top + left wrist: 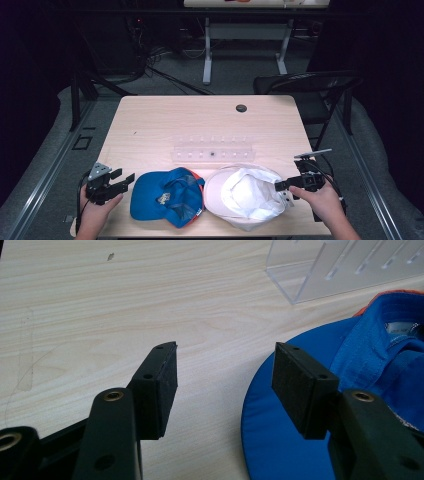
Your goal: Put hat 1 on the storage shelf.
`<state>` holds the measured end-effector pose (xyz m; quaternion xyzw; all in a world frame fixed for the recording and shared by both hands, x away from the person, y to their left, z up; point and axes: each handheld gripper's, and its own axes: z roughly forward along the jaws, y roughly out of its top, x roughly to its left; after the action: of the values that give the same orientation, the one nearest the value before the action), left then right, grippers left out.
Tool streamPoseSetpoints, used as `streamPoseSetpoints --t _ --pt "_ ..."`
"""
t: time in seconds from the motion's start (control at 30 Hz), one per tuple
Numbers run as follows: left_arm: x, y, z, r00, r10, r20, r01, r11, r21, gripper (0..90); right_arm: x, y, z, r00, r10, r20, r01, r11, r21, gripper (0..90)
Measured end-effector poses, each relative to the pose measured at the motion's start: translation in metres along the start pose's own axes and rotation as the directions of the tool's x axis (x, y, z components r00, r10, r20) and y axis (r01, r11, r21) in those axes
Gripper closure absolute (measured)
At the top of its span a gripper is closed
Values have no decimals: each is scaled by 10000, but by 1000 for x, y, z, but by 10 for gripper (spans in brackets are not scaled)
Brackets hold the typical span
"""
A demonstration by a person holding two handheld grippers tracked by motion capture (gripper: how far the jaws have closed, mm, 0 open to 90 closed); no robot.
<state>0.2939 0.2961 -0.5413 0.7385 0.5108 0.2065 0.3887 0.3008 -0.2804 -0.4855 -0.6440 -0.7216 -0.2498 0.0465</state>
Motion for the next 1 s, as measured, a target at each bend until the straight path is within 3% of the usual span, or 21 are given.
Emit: streamPoseSetpoints --t 0.23,0.43,0.57,0.67,1.0 --pt "0 0 1 10000 -1 13 1 10000 25 442 -8 -2 12 9996 288 -36 -287 9988 387 445" --pt "0 -1 1 10000 21 6 -21 10000 75 442 -13 -7 24 9973 667 -301 -648 9960 616 443" --pt "0 -1 1 10000 10 -2 -10 10000 66 442 -16 -9 28 9953 657 -711 -590 9940 917 443" --pt "0 -1 2 10000 6 5 -6 10000 56 442 -14 -9 26 9898 912 -1096 -824 9932 827 444" --pt "0 -1 2 10000 6 -4 -6 10000 64 442 -4 -1 3 9819 830 -1702 -706 9945 773 479"
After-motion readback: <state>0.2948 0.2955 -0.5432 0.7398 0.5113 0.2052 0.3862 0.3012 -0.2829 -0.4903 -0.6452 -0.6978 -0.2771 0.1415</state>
